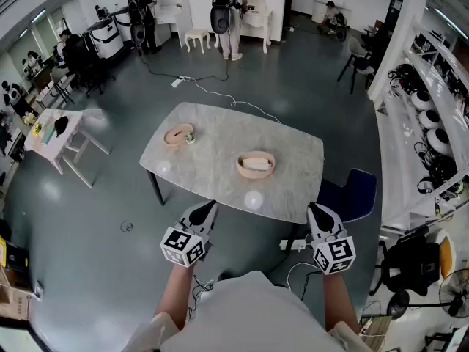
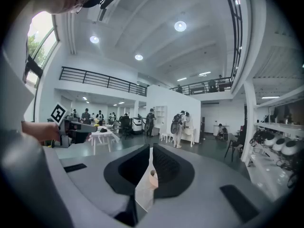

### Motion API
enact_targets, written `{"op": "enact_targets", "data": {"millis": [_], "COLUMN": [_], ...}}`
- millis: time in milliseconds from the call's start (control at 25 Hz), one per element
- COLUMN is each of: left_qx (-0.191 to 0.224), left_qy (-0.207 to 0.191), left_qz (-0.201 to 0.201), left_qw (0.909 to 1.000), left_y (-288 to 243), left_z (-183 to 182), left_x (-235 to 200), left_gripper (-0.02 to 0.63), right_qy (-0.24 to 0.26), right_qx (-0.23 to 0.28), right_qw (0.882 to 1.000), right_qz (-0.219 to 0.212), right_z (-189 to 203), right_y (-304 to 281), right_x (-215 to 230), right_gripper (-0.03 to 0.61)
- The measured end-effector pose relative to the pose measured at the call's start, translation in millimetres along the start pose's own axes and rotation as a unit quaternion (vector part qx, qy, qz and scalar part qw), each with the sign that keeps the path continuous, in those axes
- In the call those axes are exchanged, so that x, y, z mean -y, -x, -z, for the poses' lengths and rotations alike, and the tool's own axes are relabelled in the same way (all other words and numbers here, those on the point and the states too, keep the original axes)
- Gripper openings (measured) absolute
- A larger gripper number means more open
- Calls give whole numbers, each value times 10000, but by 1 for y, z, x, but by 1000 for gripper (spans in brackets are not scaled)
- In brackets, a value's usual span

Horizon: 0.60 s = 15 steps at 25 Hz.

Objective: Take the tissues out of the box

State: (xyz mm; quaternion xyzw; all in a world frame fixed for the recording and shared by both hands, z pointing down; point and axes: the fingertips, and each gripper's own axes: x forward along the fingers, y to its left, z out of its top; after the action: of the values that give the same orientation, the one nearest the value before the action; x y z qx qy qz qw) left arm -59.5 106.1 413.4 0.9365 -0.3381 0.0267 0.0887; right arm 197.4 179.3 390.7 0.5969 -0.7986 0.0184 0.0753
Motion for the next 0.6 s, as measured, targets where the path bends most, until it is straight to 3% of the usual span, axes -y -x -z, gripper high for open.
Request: {"op": "enact_targets", "data": {"millis": [600], "left_qx": [9], "left_qy": [30], "left_qz": [57], "left_qw": [10000], "left_y": [17], "left_z": [6], "left_x": [1], "left_gripper": [8], "right_qy": [-185], "right_qx": [16], "right_qw": [9998], "right_qz": [71], "right_z": [1], "right_y": [9], "right_x": [-17], "right_gripper": [43]}}
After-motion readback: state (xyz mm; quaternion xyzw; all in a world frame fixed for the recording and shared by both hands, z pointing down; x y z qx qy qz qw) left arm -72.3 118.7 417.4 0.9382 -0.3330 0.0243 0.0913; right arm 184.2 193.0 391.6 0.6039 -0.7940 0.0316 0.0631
